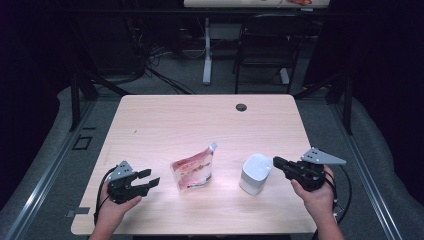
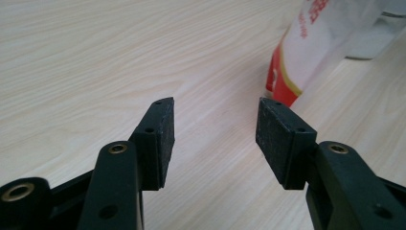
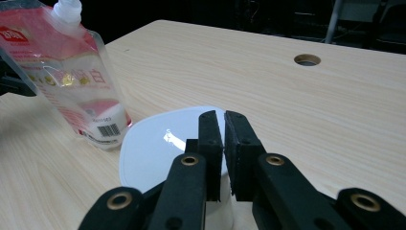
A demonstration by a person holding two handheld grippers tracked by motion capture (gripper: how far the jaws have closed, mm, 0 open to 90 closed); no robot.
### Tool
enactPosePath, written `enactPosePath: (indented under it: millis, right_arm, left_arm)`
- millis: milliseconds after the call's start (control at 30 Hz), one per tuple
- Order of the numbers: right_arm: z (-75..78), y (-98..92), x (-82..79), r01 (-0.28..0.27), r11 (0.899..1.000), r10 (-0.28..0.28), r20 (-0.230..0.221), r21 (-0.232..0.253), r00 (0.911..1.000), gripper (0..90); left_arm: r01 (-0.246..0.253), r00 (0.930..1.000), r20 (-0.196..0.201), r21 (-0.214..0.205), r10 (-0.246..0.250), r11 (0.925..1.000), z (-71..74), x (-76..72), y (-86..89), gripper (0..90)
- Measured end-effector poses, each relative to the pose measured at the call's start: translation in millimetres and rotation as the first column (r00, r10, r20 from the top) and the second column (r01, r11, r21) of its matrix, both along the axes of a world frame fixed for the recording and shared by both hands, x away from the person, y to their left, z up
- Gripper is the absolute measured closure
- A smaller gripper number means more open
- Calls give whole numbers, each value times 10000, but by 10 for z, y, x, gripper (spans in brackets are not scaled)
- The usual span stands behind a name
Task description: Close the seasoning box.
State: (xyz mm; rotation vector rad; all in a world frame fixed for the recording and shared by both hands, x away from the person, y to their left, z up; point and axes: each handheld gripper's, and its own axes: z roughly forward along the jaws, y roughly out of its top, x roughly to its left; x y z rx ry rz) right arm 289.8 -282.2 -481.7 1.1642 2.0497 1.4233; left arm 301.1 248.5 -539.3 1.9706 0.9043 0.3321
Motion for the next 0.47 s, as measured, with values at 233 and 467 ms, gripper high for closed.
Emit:
enactPosePath:
  millis: [233,467]
  right_arm:
    - [-172,-170,-74,680,9975,-685,-242,-216,9974,814]
    - [-348,-305,-152,1423,9880,-1424,27,-609,9898,582]
  left_arm:
    - [-762,9970,115,91,761,9970,-39,21,173,477]
    - [-1473,9885,309,-310,1482,9886,-46,46,371,462]
